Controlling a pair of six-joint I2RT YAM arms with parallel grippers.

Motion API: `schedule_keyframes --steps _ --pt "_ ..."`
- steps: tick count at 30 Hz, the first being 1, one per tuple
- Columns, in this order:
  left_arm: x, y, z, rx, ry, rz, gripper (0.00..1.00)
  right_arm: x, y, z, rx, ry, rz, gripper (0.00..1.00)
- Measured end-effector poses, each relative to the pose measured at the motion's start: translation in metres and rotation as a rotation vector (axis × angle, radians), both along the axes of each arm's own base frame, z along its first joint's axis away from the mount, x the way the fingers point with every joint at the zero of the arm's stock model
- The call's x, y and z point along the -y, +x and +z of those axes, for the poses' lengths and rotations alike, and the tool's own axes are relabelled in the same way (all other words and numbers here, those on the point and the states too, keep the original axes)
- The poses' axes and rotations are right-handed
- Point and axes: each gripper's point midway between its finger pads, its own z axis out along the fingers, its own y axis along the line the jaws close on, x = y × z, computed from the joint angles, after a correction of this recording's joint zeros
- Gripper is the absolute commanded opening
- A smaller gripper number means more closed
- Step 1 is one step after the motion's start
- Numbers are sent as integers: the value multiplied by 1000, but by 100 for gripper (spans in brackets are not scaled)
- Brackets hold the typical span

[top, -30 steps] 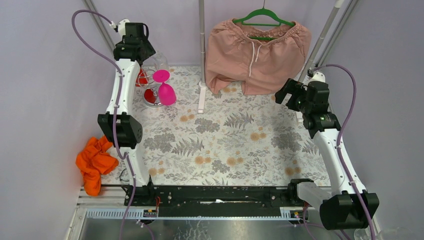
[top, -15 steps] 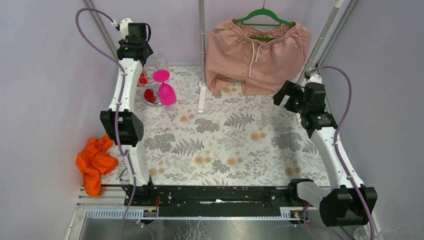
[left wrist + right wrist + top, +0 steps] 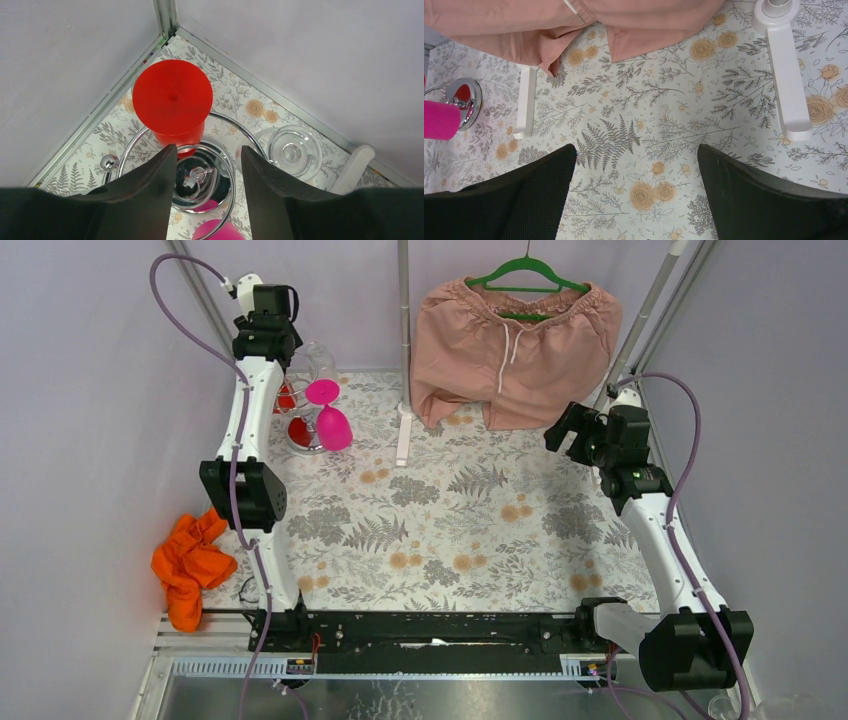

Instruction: Take the wine glass off the wine glass rack

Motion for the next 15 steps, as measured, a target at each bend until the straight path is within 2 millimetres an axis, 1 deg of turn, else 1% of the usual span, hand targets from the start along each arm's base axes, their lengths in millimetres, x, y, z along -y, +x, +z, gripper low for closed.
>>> schedule_keyframes --steps 5,9,11,15 --pt "-6 2 -2 3 0 5 46 0 -1 -5 -12 -1 0 100" --pt "-5 5 -3 8 -3 -8 39 0 -1 -7 -17 -1 0 100" --pt "-5 5 -4 8 -2 -9 38 0 -1 -7 -18 -1 0 100" --pt "-8 5 -6 2 -3 -8 31 0 -1 -7 -18 -1 -1 100"
